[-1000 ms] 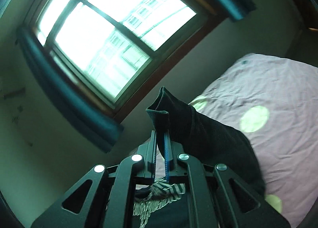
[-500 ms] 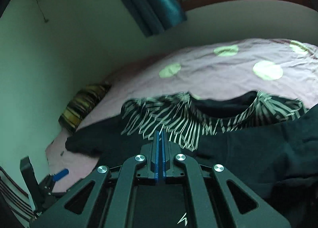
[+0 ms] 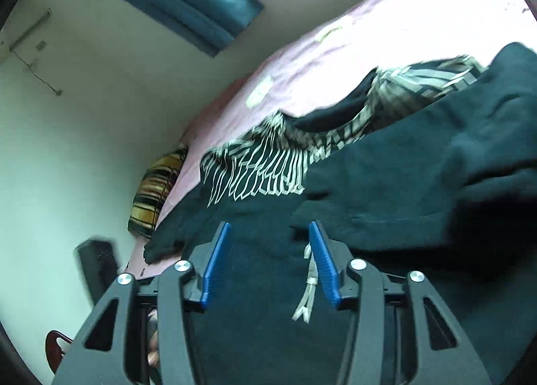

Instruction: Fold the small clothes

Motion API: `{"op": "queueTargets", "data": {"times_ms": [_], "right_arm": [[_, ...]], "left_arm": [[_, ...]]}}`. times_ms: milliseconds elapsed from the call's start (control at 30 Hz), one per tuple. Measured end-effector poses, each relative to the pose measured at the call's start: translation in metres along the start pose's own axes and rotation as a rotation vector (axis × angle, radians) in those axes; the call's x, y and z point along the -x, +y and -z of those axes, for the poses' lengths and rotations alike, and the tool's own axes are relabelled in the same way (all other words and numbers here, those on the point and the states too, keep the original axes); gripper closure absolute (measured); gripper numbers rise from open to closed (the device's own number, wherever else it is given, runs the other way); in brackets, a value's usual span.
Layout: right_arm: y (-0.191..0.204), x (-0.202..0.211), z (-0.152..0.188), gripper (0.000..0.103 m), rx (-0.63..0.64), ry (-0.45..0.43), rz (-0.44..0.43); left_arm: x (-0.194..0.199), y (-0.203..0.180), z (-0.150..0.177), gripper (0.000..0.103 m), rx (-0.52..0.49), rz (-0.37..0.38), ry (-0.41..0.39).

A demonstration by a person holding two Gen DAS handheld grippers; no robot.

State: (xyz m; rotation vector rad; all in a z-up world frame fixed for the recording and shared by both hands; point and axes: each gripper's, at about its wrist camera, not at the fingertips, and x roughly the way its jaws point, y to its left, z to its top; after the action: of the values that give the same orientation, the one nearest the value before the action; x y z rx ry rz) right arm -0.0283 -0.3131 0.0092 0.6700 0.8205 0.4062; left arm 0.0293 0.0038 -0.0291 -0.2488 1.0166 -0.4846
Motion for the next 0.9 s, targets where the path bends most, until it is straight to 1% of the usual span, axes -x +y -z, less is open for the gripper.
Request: {"op": "queueTargets", "data": {"times_ms": [100, 200, 233, 267, 333, 367, 433, 500, 567, 600, 633, 667, 700, 733, 800, 867, 900], "right_arm": [[-0.005, 0.03, 0.004, 0.042, 0.033, -0.05, 0.036], [-0.015, 0.049, 0.009, 0.041, 0.05, -0.07, 0.07], [-0.02, 0.053, 0.011, 0.041, 0.049, -0.072, 0.076], [-0.024, 0.054, 0.013, 0.041, 0.042, -0.073, 0.078], [-0.033, 0.057, 0.014, 0.04, 0.023, -0.07, 0.077], [-0.037, 0.057, 0.014, 0.04, 0.013, -0.069, 0.077], [-0.046, 0.056, 0.015, 0.04, -0.001, -0.066, 0.074], [-0.052, 0.058, 0.014, 0.04, -0.014, -0.069, 0.07], [-0.055, 0.06, 0.013, 0.04, -0.025, -0.074, 0.066], [-0.057, 0.061, 0.012, 0.04, -0.031, -0.076, 0.063], [-0.058, 0.062, 0.012, 0.04, -0.036, -0.078, 0.06], [-0.06, 0.064, 0.013, 0.04, -0.041, -0.081, 0.058], [-0.06, 0.064, 0.012, 0.04, -0.044, -0.085, 0.057], [-0.061, 0.065, 0.012, 0.04, -0.046, -0.086, 0.058], [-0.064, 0.066, 0.011, 0.04, -0.052, -0.088, 0.063], [-0.067, 0.066, 0.011, 0.04, -0.062, -0.09, 0.067], [-0.068, 0.064, 0.01, 0.04, -0.068, -0.09, 0.07]], "left_arm": [[-0.041, -0.016, -0.018, 0.002, -0.006, 0.089, 0.078], [-0.074, -0.027, -0.033, 0.002, 0.018, 0.2, 0.14], [-0.087, -0.03, -0.04, 0.004, 0.039, 0.247, 0.159], [-0.095, -0.031, -0.043, 0.006, 0.055, 0.272, 0.17], [-0.113, -0.03, -0.049, 0.016, 0.11, 0.316, 0.203], [-0.12, -0.029, -0.049, 0.024, 0.13, 0.33, 0.216], [-0.129, -0.026, -0.049, 0.024, 0.174, 0.349, 0.226], [-0.128, -0.025, -0.05, 0.024, 0.184, 0.364, 0.215], [-0.125, -0.025, -0.052, 0.026, 0.184, 0.363, 0.215], [-0.126, -0.025, -0.052, 0.033, 0.184, 0.363, 0.214], [-0.127, -0.026, -0.05, 0.039, 0.186, 0.345, 0.219], [-0.129, -0.026, -0.05, 0.049, 0.187, 0.314, 0.224], [-0.131, -0.027, -0.051, 0.055, 0.184, 0.296, 0.223], [-0.129, -0.029, -0.049, 0.058, 0.171, 0.275, 0.214], [-0.127, -0.031, -0.047, 0.066, 0.142, 0.236, 0.214], [-0.125, -0.039, -0.045, 0.071, 0.09, 0.179, 0.209], [-0.124, -0.041, -0.043, 0.076, 0.069, 0.154, 0.207]]}}
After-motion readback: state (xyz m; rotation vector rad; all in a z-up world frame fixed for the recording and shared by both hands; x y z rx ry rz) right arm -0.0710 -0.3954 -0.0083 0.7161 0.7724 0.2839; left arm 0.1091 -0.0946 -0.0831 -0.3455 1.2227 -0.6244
